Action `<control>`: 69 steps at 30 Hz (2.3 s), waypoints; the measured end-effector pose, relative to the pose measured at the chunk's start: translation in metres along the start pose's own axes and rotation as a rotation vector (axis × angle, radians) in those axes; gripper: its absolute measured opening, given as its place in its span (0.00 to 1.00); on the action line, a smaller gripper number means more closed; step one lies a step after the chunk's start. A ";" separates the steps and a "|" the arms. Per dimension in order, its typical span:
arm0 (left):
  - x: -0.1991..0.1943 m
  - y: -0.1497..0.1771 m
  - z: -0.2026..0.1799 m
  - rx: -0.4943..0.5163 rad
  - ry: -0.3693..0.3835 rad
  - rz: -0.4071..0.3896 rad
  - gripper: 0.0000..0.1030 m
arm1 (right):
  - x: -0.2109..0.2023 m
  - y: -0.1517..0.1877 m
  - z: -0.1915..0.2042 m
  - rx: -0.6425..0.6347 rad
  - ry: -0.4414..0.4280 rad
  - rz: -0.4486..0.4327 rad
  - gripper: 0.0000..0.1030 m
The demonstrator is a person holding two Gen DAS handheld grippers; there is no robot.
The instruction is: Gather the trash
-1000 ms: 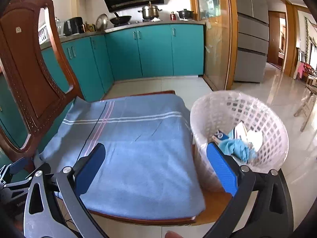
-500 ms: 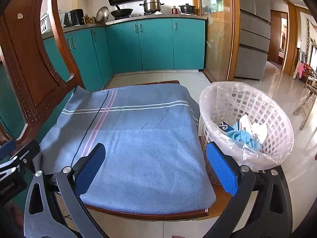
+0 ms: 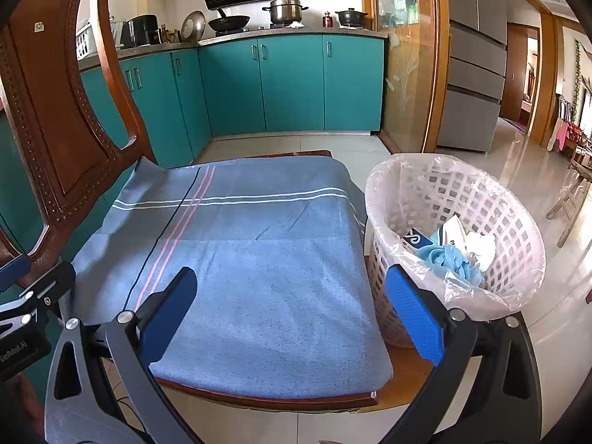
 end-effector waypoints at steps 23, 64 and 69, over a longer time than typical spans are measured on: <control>-0.001 0.001 -0.004 0.021 0.001 0.000 0.97 | 0.001 0.000 -0.001 -0.001 -0.003 0.001 0.97; -0.002 0.001 -0.005 0.010 0.056 0.001 0.97 | -0.001 0.000 -0.001 -0.003 -0.012 -0.004 0.97; -0.001 0.001 -0.007 0.014 0.062 0.005 0.97 | -0.001 0.000 -0.002 -0.002 -0.013 -0.005 0.97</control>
Point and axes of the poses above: each gripper's, at about its wrist camera, not at the fingertips, and x roughly the way its jaws point, z to its left, y to its underside, the point moved 2 cm from there along x, roughly the way its jaws point, and after that the axes turned 6 degrees about y, right-handed, at the moved point
